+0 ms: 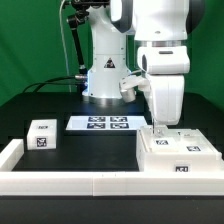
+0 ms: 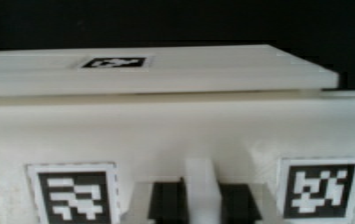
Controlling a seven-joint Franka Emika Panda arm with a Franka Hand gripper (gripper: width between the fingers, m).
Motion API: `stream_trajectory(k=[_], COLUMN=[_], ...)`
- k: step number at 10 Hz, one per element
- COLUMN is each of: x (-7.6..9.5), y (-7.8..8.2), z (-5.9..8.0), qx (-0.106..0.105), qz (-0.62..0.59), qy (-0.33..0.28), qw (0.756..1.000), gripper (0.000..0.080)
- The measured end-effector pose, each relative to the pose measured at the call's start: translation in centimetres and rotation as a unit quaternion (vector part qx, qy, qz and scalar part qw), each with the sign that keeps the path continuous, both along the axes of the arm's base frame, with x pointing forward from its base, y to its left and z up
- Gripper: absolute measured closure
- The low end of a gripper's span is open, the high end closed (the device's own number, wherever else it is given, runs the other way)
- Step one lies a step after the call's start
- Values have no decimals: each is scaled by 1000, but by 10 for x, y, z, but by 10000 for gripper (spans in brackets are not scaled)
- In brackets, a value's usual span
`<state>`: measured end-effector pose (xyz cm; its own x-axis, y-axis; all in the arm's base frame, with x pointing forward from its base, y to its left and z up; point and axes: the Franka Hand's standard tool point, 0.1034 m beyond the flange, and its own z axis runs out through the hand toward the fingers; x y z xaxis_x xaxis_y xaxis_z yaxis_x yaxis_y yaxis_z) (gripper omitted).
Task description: Assemble cabinet
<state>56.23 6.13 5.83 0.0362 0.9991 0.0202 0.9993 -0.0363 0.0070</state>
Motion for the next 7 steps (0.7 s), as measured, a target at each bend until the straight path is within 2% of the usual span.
stream_trajectory(k=[3, 7], x=[18, 18], y=[-1, -1], z=[-1, 0], qx=[0, -2], qz=[0, 1], qy=[3, 7], qw=[1000, 1000], gripper=[731, 731])
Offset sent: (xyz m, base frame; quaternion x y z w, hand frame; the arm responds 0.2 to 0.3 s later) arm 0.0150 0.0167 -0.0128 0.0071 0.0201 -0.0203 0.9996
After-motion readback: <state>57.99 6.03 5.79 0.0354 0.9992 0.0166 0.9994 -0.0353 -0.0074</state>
